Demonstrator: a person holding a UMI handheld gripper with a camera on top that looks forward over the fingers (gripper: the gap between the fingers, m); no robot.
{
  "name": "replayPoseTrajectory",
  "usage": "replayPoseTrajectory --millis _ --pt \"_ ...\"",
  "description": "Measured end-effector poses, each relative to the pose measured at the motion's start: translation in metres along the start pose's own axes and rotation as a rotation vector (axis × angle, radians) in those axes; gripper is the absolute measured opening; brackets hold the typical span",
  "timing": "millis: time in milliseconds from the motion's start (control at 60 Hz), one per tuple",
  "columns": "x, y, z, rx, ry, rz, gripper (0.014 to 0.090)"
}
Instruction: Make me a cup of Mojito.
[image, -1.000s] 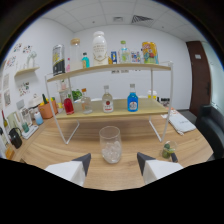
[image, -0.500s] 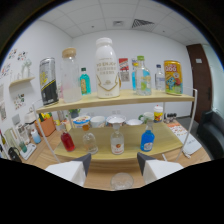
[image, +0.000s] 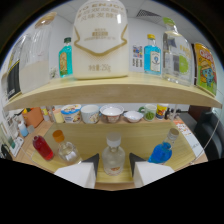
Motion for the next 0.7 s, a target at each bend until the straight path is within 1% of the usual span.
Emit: replayPoseTrajectory --millis 100,117,383,583,700 --pt "-0.001 0.001 0.004 0.009 -0.003 0.009 0.0371" --pt "-0.002 0.000 0.003 0.012 -0.007 0.011 0.0365" --pt "-0.002 -0.002 -0.004 0.021 -0.015 0.011 0.0345" --pt "0.010 -0.025 -0.060 0.107 -0.010 -0.024 0.0341" --pt "0.032 -0.011 -0.088 0.096 0.017 -0.004 0.0339"
